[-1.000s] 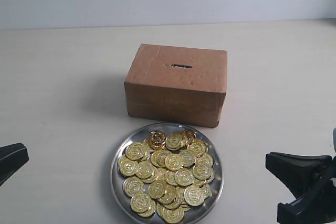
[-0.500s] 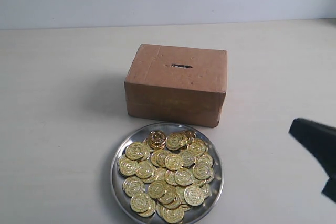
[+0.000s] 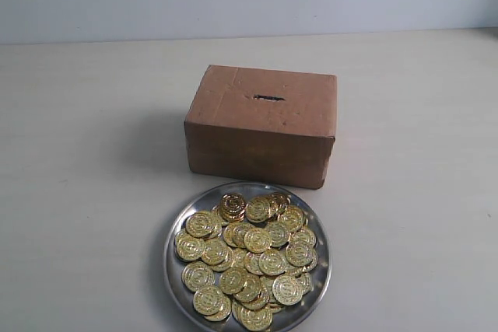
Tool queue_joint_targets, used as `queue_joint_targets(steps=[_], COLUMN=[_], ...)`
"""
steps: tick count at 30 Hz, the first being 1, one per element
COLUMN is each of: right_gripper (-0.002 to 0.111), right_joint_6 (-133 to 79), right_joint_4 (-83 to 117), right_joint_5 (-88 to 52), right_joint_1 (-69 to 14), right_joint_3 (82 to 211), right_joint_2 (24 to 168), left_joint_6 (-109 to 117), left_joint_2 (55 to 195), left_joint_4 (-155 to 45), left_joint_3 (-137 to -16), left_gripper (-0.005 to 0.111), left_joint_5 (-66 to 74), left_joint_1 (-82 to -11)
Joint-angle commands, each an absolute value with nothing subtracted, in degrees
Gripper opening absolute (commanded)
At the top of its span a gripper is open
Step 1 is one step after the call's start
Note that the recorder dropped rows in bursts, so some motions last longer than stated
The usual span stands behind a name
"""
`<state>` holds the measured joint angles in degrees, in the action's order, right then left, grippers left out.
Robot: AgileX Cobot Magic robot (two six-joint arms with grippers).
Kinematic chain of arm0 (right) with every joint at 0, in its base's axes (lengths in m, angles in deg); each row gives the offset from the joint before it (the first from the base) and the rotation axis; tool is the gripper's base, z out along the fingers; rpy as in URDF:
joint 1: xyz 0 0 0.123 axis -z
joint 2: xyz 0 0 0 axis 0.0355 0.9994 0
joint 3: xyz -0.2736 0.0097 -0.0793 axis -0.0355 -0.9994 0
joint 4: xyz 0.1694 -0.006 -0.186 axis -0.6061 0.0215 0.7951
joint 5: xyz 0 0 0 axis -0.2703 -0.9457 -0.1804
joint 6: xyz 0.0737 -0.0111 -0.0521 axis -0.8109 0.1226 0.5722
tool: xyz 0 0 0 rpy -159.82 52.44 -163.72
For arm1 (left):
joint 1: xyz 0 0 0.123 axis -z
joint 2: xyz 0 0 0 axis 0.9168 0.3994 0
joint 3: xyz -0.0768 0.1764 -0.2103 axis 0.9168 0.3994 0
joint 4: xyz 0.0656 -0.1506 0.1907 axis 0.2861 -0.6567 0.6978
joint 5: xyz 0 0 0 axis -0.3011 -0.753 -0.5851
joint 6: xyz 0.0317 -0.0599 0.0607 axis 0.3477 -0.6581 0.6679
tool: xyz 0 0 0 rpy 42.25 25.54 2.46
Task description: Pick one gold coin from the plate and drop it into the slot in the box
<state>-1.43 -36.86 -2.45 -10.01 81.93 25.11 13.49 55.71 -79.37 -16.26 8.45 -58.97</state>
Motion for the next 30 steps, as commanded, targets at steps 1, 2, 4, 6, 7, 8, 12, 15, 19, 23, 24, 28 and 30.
queue_joint_targets(steps=[1, 2, 4, 6, 7, 8, 12, 15, 19, 23, 24, 28, 30], right_gripper=[0.0, 0.0, 0.0, 0.0, 0.0, 0.0, 0.0, 0.0, 0.0, 0.0, 0.0, 0.0, 0.0], right_joint_6=[-1.33, -1.33, -1.33, -1.33, -1.33, -1.33, -1.33, -1.33, -1.33, -1.33, -1.33, -1.33, -1.33], right_joint_4=[-36.56, -36.56, -36.56, -36.56, -36.56, -36.56, -36.56, -36.56, -36.56, -36.56, -36.56, -36.56, -36.56], right_joint_5=[-2.44, -2.32, -2.2, -2.09, -2.1, -2.1, -2.1, -2.1, -2.1, -2.16, -2.16, -2.16, -2.16], right_joint_1=[-2.73, -1.36, 0.59, 1.64, 1.76, 1.76, 1.76, 1.76, 1.76, 1.07, 1.07, 1.07, 0.76], right_joint_3=[81.6, 81.6, 81.6, 81.6, 81.6, 81.6, 81.6, 81.6, 81.6, 81.6, 81.6, 81.6, 81.6], right_joint_2=[23.94, 23.94, 23.94, 23.94, 23.94, 23.94, 23.94, 23.94, 23.94, 23.94, 23.94, 23.94, 23.94], left_joint_6=[13.33, 13.33, 13.33, 13.33, 13.33, 13.33, 13.33, 13.33, 13.33, 13.33, 13.33, 13.33, 13.33], left_joint_2=[55.34, 55.34, 55.34, 55.34, 55.34, 55.34, 55.34, 55.34, 55.34, 55.34, 55.34, 55.34, 55.34], left_joint_4=[-79.12, -79.12, -79.12, -79.12, -79.12, -79.12, -79.12, -79.12, -79.12, -79.12, -79.12, -79.12, -79.12], left_joint_3=[-16.09, -16.09, -16.09, -16.09, -16.09, -16.09, -16.09, -16.09, -16.09, -16.09, -16.09, -16.09, -16.09], left_gripper=[0.0, 0.0, 0.0, 0.0, 0.0, 0.0, 0.0, 0.0, 0.0, 0.0, 0.0, 0.0, 0.0], left_joint_5=[8.82, 8.82, 8.82, 8.82, 8.82, 8.82, 8.82, 8.82, 8.82, 8.82, 8.82, 8.82, 8.82], left_joint_1=[-59.81, -59.93, -59.93, -59.93, -59.93, -59.93, -59.93, -59.93, -59.93, -59.93, -59.93, -59.93, -59.93])
